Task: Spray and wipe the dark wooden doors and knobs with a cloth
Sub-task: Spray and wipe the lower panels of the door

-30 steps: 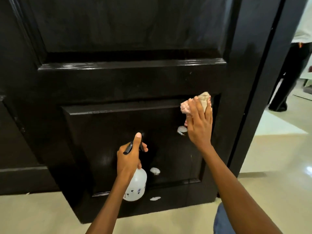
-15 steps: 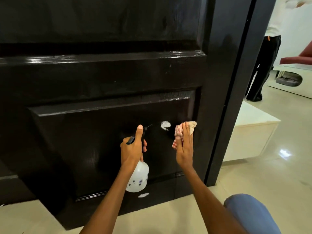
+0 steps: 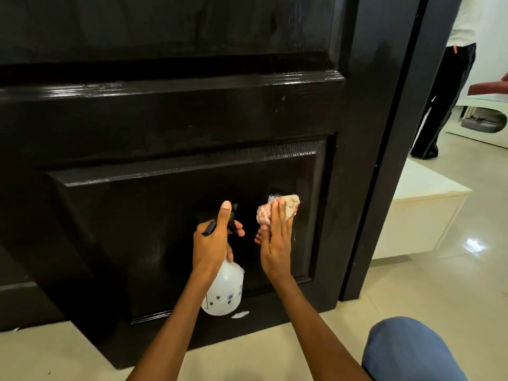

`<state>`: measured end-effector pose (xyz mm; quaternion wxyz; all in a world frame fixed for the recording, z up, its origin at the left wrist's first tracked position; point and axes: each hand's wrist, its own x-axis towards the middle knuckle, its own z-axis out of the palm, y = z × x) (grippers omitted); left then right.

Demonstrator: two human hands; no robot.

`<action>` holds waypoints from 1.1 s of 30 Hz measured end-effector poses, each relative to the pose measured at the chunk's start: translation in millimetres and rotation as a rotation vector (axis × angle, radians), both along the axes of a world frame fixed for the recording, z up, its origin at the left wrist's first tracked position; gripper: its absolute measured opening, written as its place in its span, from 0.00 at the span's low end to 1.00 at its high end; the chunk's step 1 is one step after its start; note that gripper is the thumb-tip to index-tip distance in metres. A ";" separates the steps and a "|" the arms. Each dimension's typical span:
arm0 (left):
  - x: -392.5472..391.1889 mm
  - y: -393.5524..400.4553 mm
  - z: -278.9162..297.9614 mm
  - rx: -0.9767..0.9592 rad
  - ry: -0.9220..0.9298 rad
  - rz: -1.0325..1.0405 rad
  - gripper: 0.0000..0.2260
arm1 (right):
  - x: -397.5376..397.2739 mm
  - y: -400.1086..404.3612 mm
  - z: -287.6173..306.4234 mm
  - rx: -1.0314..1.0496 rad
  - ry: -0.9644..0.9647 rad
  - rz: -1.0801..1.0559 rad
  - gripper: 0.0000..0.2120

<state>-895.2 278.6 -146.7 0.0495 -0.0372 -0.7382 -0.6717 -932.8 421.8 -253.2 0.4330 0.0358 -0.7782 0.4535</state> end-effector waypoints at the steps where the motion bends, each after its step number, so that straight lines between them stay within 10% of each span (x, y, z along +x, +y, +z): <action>1: 2.0 -2.6 -1.5 0.017 0.005 0.009 0.30 | -7.3 -5.0 7.7 0.069 0.023 -0.030 0.25; 8: 8.0 -16.9 -10.1 0.029 0.012 0.036 0.28 | -41.7 5.6 35.4 0.569 0.201 -0.340 0.26; 16: 7.4 -24.9 -11.4 0.001 -0.004 0.013 0.27 | -47.5 19.4 64.8 -0.087 0.074 -0.481 0.28; 24: 12.3 -30.7 -16.7 0.011 0.018 0.045 0.29 | -35.9 -14.7 -45.7 0.584 0.060 -0.255 0.33; 29: 14.9 -28.4 -20.3 -0.004 -0.005 0.028 0.29 | -26.8 35.9 -38.7 -0.200 -0.125 -0.362 0.29; 33: 13.9 -18.4 -14.2 0.009 0.004 0.013 0.30 | -36.0 31.0 29.8 -0.154 0.029 -0.317 0.29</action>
